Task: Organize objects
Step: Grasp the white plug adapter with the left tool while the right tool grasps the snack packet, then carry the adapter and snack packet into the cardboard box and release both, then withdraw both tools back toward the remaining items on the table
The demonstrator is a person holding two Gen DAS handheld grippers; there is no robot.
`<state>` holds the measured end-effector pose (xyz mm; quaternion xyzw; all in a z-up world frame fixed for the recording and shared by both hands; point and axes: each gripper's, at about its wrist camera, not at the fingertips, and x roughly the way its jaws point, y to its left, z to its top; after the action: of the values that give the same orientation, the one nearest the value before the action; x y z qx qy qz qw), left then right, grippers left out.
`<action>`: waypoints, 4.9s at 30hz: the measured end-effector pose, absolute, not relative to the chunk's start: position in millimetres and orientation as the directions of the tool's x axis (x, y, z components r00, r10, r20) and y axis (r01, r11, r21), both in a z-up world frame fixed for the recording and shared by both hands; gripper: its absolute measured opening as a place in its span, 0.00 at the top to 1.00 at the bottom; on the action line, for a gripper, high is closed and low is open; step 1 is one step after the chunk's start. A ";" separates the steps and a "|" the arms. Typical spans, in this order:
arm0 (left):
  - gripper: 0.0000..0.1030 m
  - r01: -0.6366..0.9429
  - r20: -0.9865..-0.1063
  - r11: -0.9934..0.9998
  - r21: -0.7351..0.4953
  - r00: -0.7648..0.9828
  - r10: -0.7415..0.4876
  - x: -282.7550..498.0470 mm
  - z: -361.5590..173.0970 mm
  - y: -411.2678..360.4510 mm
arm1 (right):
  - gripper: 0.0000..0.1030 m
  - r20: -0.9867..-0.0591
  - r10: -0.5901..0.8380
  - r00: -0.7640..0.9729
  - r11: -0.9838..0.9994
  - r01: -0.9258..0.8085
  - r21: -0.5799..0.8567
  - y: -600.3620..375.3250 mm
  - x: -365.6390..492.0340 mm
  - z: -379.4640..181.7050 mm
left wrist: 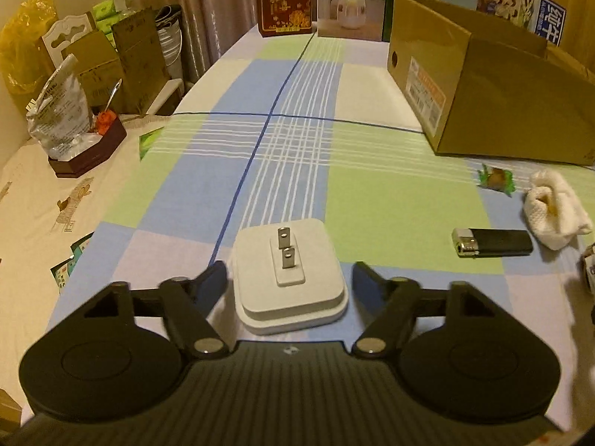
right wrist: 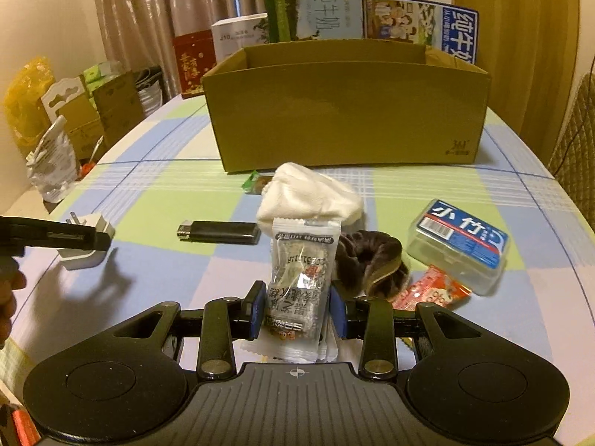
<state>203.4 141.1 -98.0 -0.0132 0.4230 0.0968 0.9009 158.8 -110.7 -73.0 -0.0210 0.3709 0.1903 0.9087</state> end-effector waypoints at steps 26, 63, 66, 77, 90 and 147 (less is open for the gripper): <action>0.40 0.096 -0.775 0.994 0.056 0.632 -0.017 167.7 -104.3 32.8 | 0.67 -0.720 0.284 0.633 0.947 -0.305 0.105 -136.4 163.7 -77.2; 0.42 0.140 -0.711 0.990 0.017 0.698 -0.086 178.2 -21.7 -2.9 | 0.67 -0.646 0.298 0.703 0.946 -0.306 0.104 -160.9 174.7 -1.9; 0.42 0.139 -0.703 0.990 0.018 0.706 -0.086 180.3 -10.2 -5.6 | 0.67 -0.638 0.298 0.710 0.947 -0.304 0.104 -166.5 177.8 7.5; 0.42 0.163 -0.687 0.986 0.020 0.719 -0.105 207.1 27.5 -11.0 | 0.67 -0.628 0.370 0.685 0.921 -0.359 0.150 -173.9 216.9 50.0; 0.42 0.202 -0.639 0.979 0.012 0.755 -0.148 329.8 90.4 -10.9 | 0.67 -0.599 0.388 0.700 0.906 -0.409 0.109 -176.3 343.4 107.6; 0.19 0.159 -0.608 0.987 0.008 0.784 -0.121 236.4 61.2 -11.4 | 0.19 -0.575 0.380 0.724 0.922 -0.346 0.173 -233.2 246.7 81.8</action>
<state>236.4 -11.4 61.2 0.0291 0.3198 -0.0742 0.9441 246.7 -233.2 81.8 0.0268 0.3156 0.1955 0.9281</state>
